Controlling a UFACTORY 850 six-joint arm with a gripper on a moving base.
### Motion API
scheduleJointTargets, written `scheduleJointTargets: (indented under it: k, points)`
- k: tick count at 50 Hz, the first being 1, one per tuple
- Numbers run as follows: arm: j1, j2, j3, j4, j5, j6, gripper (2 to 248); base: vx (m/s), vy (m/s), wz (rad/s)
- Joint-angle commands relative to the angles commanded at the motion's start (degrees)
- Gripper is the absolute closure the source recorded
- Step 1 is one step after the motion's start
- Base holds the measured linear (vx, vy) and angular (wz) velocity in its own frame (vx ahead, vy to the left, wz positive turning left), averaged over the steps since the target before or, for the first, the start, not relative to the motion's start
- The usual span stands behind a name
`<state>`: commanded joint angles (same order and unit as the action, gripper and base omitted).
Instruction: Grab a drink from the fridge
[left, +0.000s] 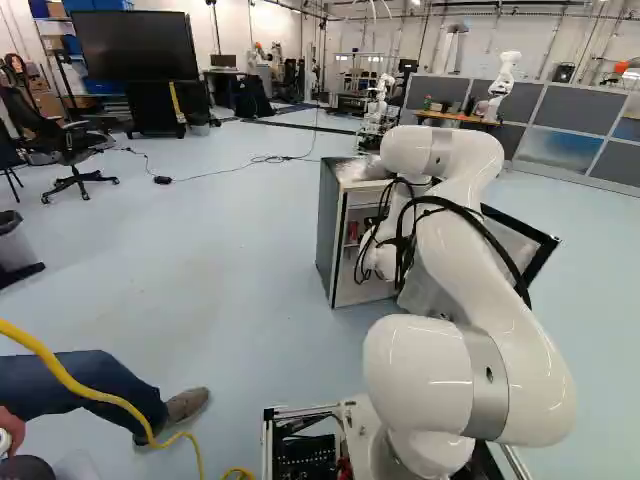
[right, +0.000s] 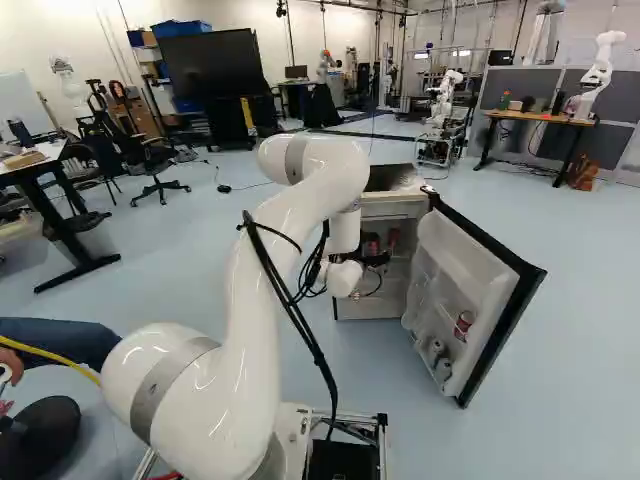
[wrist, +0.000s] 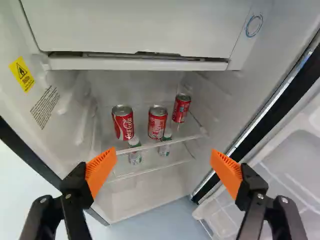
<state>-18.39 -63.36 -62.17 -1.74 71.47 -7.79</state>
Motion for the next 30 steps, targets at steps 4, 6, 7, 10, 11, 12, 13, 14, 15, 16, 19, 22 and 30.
scheduleJointTargets:
  k: [4,6,7,10,11,12,13,14,15,16,19,22,30]
  points:
    - [0.13,-0.50,-0.89,0.37,-0.39,0.00,3,0.000,0.000,0.000]
    - [0.19,-0.75,-1.34,0.55,-0.61,0.00,3,0.000,0.000,0.000]
    - [0.22,-0.87,-1.57,0.65,-0.73,0.00,3,0.000,0.000,0.000]
    - [0.32,-1.25,-2.25,0.92,-1.12,0.00,3,0.000,0.000,0.000]
    - [0.35,-1.37,-2.47,1.01,-1.25,0.00,3,0.000,0.000,0.000]
    - [0.38,-1.50,-2.69,1.10,-1.40,0.00,3,0.000,0.000,0.000]
    - [0.41,-1.62,-2.92,1.20,-1.54,0.00,3,0.000,0.000,0.000]
    - [0.44,-1.75,-3.15,1.29,-1.69,0.00,3,0.000,0.000,0.000]
    - [0.47,-1.87,-3.37,1.38,-1.84,0.00,3,0.000,0.000,0.000]
    - [0.51,-2.00,-3.60,1.47,-1.99,0.00,3,0.000,0.000,0.000]
    - [0.60,-2.38,-4.28,1.75,-2.45,0.00,3,0.000,0.000,0.000]
    - [0.69,-2.76,-4.97,2.03,-2.92,0.00,3,0.000,0.000,0.000]
    - [0.93,-3.78,-6.81,2.76,-4.18,0.00,3,0.000,0.000,0.000]
